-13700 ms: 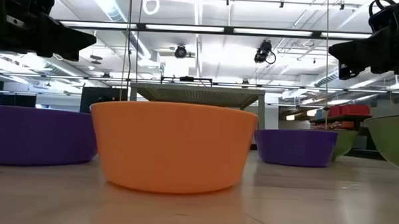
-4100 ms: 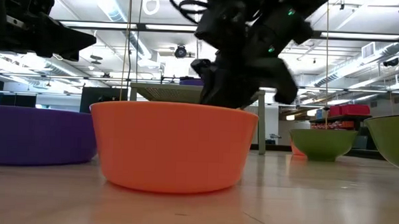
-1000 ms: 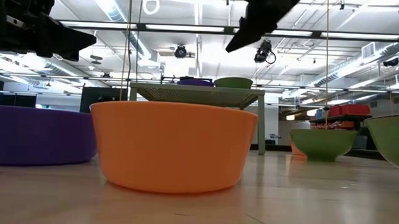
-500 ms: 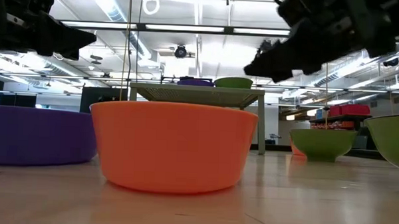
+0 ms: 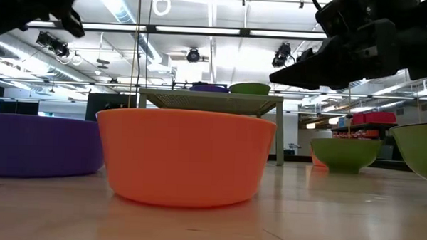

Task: Pick & Place Mini bowls
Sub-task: Put the orange bowl on the shelf

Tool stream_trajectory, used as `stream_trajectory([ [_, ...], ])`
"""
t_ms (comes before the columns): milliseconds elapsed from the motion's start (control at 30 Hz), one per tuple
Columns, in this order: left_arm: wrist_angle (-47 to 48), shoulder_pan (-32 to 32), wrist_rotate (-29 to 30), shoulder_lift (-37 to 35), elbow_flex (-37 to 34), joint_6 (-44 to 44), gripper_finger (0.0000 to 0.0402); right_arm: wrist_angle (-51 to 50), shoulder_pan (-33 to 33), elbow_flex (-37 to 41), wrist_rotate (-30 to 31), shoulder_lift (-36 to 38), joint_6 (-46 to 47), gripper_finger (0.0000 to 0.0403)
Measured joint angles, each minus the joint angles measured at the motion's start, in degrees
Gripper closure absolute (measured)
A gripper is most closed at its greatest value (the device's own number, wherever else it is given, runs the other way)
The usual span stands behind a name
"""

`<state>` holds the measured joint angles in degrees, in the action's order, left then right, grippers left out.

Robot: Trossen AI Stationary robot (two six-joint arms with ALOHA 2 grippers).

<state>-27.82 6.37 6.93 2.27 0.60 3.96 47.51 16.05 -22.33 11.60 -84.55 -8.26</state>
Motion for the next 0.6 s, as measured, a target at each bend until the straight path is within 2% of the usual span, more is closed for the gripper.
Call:
stream_trajectory([
  [133,14.31,-0.04,12.04,5.83,5.48,2.44,0.0371,0.05,-1.15,0.0,-0.02,0.0,-3.29,0.0292],
  [300,41.56,-0.22,21.11,17.53,19.77,10.33,0.0388,-0.08,-3.72,0.0,0.0,0.0,-4.24,0.0292],
  [467,64.18,-2.42,22.47,31.17,33.37,19.02,0.0379,-1.32,-5.17,0.0,0.0,0.0,-2.71,0.0292],
  [600,75.99,-5.17,20.62,41.75,39.13,24.03,0.0347,-1.68,-5.27,0.0,-0.03,0.0,-1.02,0.0292],
])
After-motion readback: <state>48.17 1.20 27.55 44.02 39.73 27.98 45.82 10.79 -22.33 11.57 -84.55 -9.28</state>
